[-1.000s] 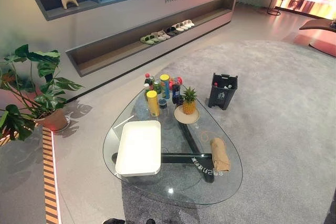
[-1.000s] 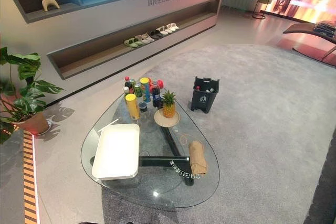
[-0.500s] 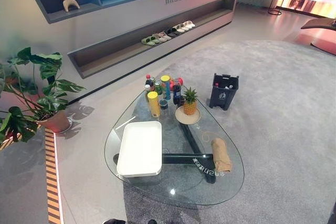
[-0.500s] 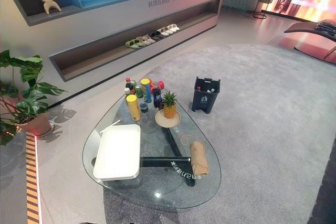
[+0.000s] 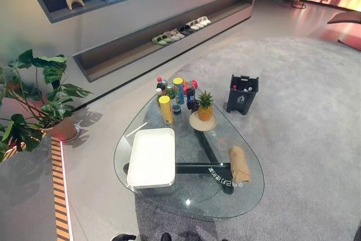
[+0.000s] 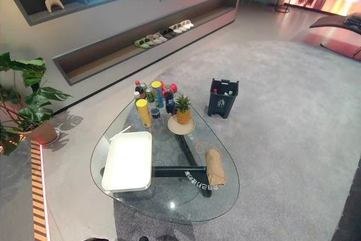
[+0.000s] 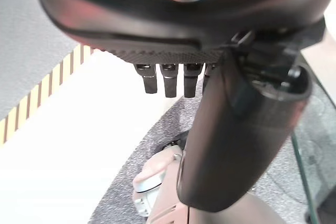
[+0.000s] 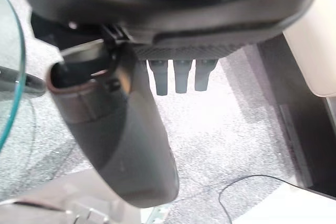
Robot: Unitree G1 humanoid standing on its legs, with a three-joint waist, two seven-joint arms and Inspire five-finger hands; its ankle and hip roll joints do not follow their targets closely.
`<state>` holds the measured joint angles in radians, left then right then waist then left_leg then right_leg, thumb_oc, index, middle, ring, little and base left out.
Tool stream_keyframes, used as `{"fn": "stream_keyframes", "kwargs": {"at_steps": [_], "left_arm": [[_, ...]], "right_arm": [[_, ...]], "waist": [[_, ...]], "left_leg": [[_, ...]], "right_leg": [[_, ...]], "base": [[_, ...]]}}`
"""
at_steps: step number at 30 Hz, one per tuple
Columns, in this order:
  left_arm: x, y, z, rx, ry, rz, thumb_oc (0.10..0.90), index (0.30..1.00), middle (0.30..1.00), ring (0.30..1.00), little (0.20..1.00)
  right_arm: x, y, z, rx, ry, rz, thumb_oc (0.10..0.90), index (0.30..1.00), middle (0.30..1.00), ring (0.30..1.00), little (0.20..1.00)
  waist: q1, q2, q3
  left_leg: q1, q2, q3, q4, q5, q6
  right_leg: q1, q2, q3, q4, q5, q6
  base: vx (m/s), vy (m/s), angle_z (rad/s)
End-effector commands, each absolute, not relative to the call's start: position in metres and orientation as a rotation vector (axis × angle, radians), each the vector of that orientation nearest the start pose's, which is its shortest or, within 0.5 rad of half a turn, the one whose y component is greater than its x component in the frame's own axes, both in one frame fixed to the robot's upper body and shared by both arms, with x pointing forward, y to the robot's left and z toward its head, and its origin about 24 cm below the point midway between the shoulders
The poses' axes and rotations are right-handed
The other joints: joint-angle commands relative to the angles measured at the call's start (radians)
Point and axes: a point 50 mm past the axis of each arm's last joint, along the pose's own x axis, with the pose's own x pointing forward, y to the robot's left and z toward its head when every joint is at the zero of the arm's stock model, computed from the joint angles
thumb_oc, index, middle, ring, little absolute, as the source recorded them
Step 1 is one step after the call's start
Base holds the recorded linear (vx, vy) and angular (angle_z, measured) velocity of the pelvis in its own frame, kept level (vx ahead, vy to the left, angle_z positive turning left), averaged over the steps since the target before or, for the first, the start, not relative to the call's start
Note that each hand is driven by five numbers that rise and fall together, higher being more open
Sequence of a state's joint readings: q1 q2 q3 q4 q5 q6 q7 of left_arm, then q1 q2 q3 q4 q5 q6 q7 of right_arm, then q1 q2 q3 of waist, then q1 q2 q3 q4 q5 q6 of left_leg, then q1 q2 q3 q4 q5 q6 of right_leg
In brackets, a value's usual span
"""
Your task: Wipe the table with a cloth and put it in the basket.
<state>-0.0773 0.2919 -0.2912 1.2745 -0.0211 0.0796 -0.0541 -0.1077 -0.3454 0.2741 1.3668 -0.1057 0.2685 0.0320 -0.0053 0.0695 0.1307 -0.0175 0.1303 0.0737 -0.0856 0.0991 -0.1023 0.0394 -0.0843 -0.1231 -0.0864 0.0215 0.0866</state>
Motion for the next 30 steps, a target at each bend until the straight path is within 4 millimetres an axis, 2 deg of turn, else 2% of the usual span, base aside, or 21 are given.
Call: {"fn": "stream_keyframes", "kwargs": {"at_steps": [1, 9, 14, 19, 20, 24, 30], "left_arm": [[0.148, 0.266, -0.137, 0.454, 1.195, 0.01, 0.8, 0.9, 0.9, 0.9, 0.9], [0.176, 0.271, -0.123, 0.425, 1.088, 0.06, 0.8, 0.9, 0.9, 0.9, 0.9], [0.209, 0.282, -0.102, 0.4, 0.993, 0.131, 0.8, 0.9, 0.9, 0.9, 0.9], [0.243, 0.286, -0.078, 0.383, 0.888, 0.173, 0.8, 0.9, 0.9, 0.9, 0.9], [0.251, 0.286, -0.071, 0.378, 0.85, 0.179, 0.8, 0.9, 0.9, 0.9, 0.9], [0.26, 0.281, -0.066, 0.379, 0.8, 0.185, 0.8, 0.9, 0.9, 0.9, 0.9], [0.262, 0.281, -0.063, 0.38, 0.772, 0.18, 0.8, 0.9, 0.9, 0.9, 0.9]], "right_arm": [[0.109, -0.3, -0.136, -0.646, 1.514, -0.094, 0.8, 0.9, 0.9, 0.9, 0.9], [0.138, -0.309, -0.123, -0.631, 1.431, -0.19, 0.8, 0.9, 0.9, 0.9, 0.9], [0.173, -0.315, -0.104, -0.653, 1.351, -0.228, 0.8, 0.9, 0.9, 0.9, 0.9], [0.196, -0.32, -0.09, -0.657, 1.288, -0.25, 0.8, 0.9, 0.9, 0.9, 0.9], [0.204, -0.319, -0.086, -0.655, 1.261, -0.259, 0.8, 0.9, 0.9, 0.9, 0.9], [0.209, -0.316, -0.084, -0.652, 1.223, -0.262, 0.8, 0.9, 0.9, 0.9, 0.9], [0.213, -0.315, -0.083, -0.656, 1.181, -0.262, 0.8, 0.9, 0.9, 0.9, 0.9]], "waist": [[-0.002, -0.049, 0.116], [-0.006, -0.034, 0.209], [0.001, -0.04, 0.298], [-0.004, -0.043, 0.373], [-0.007, -0.043, 0.389], [-0.01, -0.039, 0.389], [-0.012, -0.032, 0.389]], "left_leg": [[-0.016, -0.016, -0.017, -0.002, -0.038, 0.014], [-0.122, -0.045, -0.021, -0.002, -0.013, 0.02], [-0.219, -0.058, -0.018, 0.002, 0.019, 0.027], [-0.376, -0.071, -0.035, 0.143, 0.016, 0.031], [-0.447, -0.075, -0.037, 0.207, 0.008, 0.034], [-0.603, -0.085, -0.054, 0.346, -0.021, 0.047], [-0.727, -0.083, -0.075, 0.49, -0.067, 0.064]], "right_leg": [[-0.064, -0.056, 0.015, -0.001, 0.06, 0.04], [-0.185, -0.07, 0.012, -0.001, 0.105, 0.045], [-0.299, -0.072, 0.024, 0.058, 0.108, 0.039], [-0.447, -0.073, 0.041, 0.201, 0.079, 0.028], [-0.517, -0.075, 0.04, 0.261, 0.067, 0.026], [-0.666, -0.056, 0.054, 0.388, 0.027, 0.009], [-0.789, -0.035, 0.077, 0.524, -0.024, -0.015]], "base": [[-0.19, -0.012, -0.01], [-0.1, 0.037, 0.01], [-0.14, 0.041, -0.06], [-0.16, -0.016, -0.02], [-0.18, -0.038, 0.05], [-0.11, -0.059, 0.11], [-0.04, -0.05, 0.1]]}}
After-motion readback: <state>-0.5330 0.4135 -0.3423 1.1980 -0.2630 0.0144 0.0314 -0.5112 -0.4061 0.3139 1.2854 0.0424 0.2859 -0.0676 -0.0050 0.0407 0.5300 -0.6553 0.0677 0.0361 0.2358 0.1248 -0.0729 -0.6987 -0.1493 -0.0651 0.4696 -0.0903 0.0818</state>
